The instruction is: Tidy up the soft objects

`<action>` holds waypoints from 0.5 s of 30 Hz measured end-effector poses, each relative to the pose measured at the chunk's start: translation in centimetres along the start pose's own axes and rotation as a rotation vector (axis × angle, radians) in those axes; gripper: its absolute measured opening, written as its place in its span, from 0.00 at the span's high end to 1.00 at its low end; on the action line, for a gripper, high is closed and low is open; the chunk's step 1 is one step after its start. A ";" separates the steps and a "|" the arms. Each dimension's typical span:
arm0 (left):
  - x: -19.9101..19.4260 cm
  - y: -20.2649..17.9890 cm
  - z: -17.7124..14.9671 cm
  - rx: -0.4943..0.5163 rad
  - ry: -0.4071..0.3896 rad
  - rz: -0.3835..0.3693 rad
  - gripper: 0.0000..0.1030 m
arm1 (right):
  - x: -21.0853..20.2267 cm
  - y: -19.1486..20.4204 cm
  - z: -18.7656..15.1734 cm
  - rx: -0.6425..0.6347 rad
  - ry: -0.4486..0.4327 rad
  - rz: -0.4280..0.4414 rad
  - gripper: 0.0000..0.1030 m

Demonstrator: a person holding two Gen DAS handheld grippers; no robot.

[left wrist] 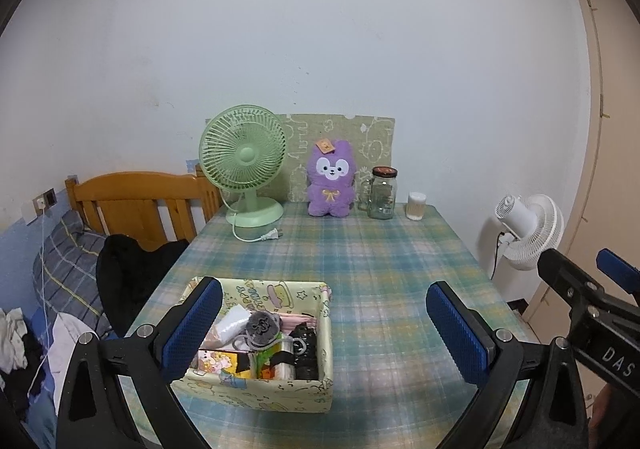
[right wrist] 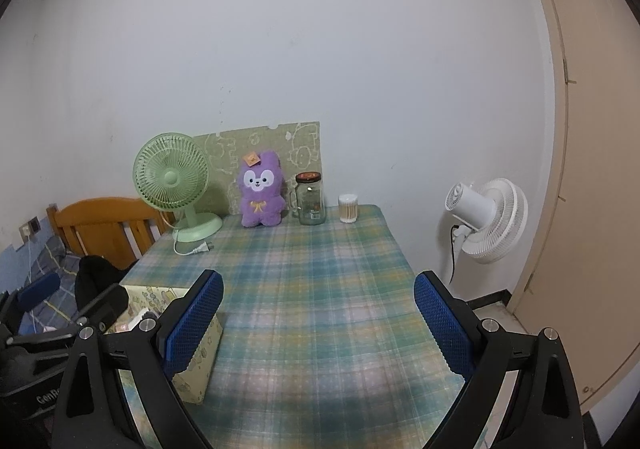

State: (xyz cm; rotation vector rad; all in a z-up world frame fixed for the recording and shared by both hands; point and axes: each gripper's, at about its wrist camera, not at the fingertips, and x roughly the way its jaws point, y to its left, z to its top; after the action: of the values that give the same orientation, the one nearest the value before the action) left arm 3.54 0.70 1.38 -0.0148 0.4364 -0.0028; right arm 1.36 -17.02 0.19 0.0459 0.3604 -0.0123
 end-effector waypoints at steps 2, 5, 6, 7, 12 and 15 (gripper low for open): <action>-0.1 0.2 -0.1 0.003 0.003 0.003 0.00 | -0.1 0.3 0.0 -0.005 -0.001 0.003 0.05; -0.3 0.3 -0.1 0.005 -0.006 0.007 0.00 | -0.3 0.5 -0.1 -0.010 -0.004 0.006 0.05; -0.4 0.3 -0.1 0.003 -0.007 0.006 0.00 | -0.3 0.5 -0.1 -0.010 -0.005 0.006 0.05; -0.4 0.3 -0.1 0.003 -0.009 0.004 0.00 | -0.4 0.5 -0.1 -0.011 -0.006 0.006 0.05; -0.5 0.3 -0.3 0.008 -0.010 0.004 0.00 | -0.5 0.5 -0.1 -0.012 -0.010 0.003 0.05; -0.5 0.2 -0.4 0.013 -0.007 0.002 0.00 | -0.6 0.5 -0.2 -0.011 -0.010 0.002 0.05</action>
State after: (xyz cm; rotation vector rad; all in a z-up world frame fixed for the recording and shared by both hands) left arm 2.92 0.94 1.26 -0.0019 0.4292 -0.0038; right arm 0.80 -16.50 0.26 0.0352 0.3508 -0.0090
